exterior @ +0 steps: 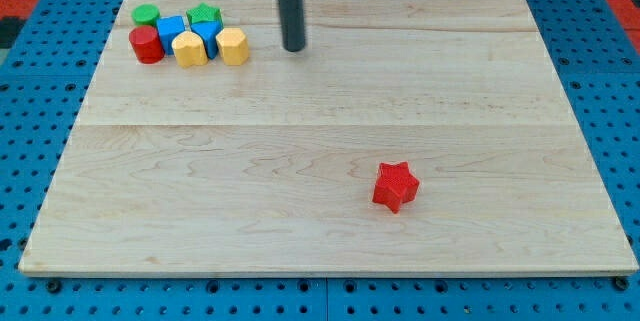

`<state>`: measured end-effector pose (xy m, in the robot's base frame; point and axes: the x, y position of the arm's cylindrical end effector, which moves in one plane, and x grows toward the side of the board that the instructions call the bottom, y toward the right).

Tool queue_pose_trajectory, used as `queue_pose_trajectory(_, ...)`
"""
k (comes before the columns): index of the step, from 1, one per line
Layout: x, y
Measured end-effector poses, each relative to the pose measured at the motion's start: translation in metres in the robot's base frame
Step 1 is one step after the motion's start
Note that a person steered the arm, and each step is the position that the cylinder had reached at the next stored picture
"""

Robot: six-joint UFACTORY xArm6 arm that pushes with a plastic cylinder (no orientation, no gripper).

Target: Push the red star into the group of blocks

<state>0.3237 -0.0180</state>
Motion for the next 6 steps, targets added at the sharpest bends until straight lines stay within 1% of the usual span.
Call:
queue_pose_trajectory(1, 0.007, -0.028)
queue_pose_trajectory(2, -0.002, -0.075)
queue_pose_trajectory(3, 0.016, -0.049)
queue_pose_trajectory(5, 0.119, 0.174)
queue_pose_trajectory(6, 0.181, 0.207)
